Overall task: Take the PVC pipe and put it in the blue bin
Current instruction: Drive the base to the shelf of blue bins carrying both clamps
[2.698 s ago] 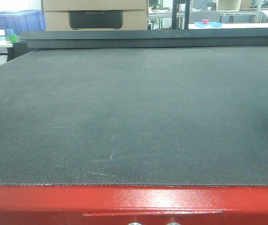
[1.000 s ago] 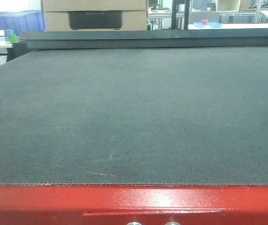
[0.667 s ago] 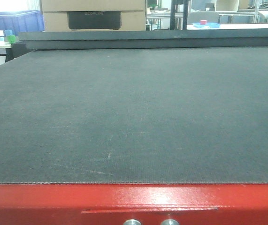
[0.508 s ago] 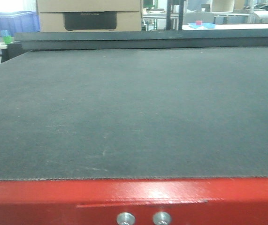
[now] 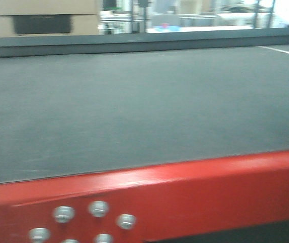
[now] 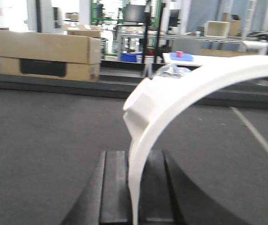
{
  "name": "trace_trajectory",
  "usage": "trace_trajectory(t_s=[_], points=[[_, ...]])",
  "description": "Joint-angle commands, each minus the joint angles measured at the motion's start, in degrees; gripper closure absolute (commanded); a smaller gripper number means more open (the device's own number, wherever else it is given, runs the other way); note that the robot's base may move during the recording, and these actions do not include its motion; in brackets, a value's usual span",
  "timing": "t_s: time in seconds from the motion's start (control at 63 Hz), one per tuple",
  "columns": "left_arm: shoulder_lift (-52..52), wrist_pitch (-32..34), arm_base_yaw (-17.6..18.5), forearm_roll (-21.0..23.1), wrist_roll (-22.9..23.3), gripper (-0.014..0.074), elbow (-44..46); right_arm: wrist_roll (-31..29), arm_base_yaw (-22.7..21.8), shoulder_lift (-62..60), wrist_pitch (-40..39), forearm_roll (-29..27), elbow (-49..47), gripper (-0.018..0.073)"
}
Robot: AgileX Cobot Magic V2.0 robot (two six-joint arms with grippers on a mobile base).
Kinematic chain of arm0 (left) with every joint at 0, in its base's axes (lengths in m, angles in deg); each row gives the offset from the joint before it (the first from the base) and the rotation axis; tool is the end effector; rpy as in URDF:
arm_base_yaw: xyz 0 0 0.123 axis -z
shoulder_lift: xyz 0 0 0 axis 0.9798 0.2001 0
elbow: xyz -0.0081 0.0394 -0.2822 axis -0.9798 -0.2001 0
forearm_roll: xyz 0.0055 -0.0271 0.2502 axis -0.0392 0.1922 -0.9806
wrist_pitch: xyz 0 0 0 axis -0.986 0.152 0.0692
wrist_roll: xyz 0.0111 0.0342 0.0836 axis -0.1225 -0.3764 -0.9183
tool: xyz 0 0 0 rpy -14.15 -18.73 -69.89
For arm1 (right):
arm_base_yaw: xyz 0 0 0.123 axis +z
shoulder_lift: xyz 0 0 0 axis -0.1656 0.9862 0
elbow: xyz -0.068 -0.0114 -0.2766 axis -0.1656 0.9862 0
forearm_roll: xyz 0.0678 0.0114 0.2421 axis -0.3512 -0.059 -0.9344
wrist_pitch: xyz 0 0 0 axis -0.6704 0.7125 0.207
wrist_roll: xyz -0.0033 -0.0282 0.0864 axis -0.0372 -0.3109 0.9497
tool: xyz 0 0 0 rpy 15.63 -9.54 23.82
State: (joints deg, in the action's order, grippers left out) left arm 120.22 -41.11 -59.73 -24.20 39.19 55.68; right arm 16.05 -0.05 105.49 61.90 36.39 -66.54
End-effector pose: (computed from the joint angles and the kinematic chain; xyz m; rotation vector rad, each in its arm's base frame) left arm 0.0992 -0.0330 0.3929 0.1054 1.4635 -0.4028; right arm 0.0479 0.0073 0.4073 -0.1433 1.5755 0.1051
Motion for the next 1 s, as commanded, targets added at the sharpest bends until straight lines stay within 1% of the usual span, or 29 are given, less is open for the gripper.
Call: trace_trajectory(t_s=[0.0,0.984], points=[[-0.4,1.3,-0.3,-0.1,0.3,0.0707,0.0,-0.4,-0.3,-0.2,-1.6,0.8,0.0,0.072],[-0.4,1.3,-0.3,-0.1,0.3,0.0707,0.0,-0.4,-0.3,-0.2,-1.6,0.8,0.0,0.072]])
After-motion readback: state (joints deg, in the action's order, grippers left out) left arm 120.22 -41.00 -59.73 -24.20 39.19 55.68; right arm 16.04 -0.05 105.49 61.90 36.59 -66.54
